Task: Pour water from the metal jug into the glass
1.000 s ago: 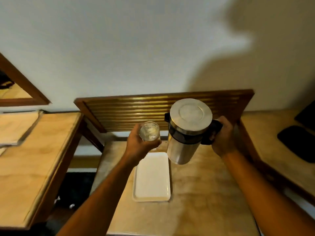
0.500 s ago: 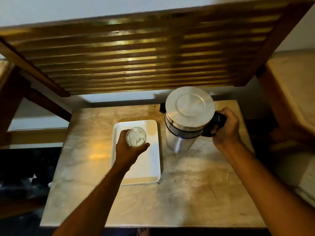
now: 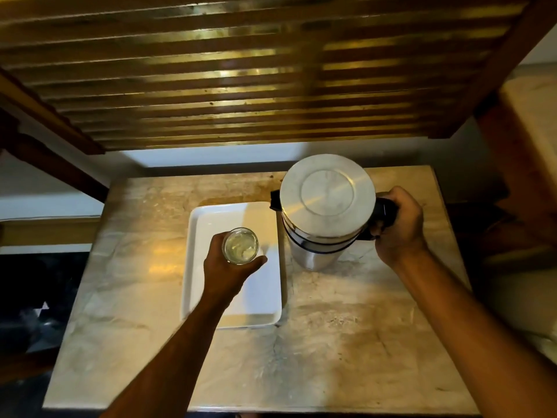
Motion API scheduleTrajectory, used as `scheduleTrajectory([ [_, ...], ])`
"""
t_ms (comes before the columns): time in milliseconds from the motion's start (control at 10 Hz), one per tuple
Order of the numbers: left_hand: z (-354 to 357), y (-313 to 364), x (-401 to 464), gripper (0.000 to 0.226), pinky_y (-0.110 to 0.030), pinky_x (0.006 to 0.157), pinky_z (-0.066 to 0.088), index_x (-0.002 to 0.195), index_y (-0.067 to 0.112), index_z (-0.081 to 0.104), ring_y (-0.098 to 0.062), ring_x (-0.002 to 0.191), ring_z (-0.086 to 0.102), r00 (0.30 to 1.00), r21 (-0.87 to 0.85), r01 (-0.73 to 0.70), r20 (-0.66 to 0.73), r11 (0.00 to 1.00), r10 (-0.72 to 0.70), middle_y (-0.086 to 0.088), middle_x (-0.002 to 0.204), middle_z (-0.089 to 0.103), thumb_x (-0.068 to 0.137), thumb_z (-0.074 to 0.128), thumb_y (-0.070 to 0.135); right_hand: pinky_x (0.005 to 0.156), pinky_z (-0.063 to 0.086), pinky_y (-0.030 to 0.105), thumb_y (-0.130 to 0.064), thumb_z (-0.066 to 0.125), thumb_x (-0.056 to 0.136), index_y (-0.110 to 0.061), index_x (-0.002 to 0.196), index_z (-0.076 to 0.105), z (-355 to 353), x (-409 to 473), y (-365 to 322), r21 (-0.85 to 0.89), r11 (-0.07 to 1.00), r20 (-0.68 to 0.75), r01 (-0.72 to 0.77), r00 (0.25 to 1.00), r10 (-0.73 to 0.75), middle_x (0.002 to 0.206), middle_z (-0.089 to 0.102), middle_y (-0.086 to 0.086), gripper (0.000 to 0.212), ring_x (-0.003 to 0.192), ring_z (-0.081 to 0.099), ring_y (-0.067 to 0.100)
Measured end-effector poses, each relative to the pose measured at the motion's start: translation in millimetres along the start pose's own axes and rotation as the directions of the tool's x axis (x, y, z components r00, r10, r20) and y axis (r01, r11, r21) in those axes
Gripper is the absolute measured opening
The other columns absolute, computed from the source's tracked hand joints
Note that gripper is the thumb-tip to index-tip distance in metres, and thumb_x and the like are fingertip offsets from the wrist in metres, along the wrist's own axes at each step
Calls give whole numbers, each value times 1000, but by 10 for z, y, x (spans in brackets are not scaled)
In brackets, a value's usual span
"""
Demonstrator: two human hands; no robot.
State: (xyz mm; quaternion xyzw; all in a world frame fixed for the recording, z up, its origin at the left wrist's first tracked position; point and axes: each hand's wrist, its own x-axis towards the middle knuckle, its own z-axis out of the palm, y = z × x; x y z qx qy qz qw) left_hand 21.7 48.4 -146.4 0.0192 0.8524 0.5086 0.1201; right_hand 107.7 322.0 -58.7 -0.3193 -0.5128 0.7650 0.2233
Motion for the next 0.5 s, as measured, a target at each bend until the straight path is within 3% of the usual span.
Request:
scheduleTrajectory([
  [200, 14, 5, 24, 78, -14, 74, 44, 110, 43, 52, 16, 97, 55, 1000, 27, -25, 11, 999, 24, 34, 102, 61, 47, 97, 40, 39, 30, 20, -13, 32, 94, -25, 43, 45, 7, 13, 62, 6, 1000, -3, -12, 1000, 12, 38, 43, -8, 54, 37, 36, 9],
  [300, -36, 50, 9, 92, -26, 86, 51, 120, 40, 49, 8, 105, 55, 999, 51, -3, 33, 999, 1, 31, 116, 58, 42, 97, 49, 38, 30, 19, -17, 32, 93, -24, 40, 49, -24, 3, 76, -48, 999, 28, -10, 1000, 11, 39, 43, -8, 56, 38, 36, 9],
  [400, -117, 192, 15, 124, -42, 105, 44, 144, 30, 36, -15, 130, 47, 995, 100, 5, 96, 995, -15, 5, 146, 48, 38, 92, 63, 43, 37, 22, -25, 40, 82, -20, 47, 52, -47, 39, 24, -128, 992, 65, -21, 997, 30, 43, 48, -2, 38, 44, 43, 14],
  [500, -353, 575, -34, 124, -39, 107, 37, 148, 26, 32, -20, 137, 41, 994, 102, -39, 107, 994, 28, 0, 153, 42, 45, 80, 75, 60, 43, 33, -13, 44, 83, 0, 63, 55, -145, 63, -105, -305, 952, 92, -20, 994, 51, 65, 52, 16, 26, 66, 49, 29],
])
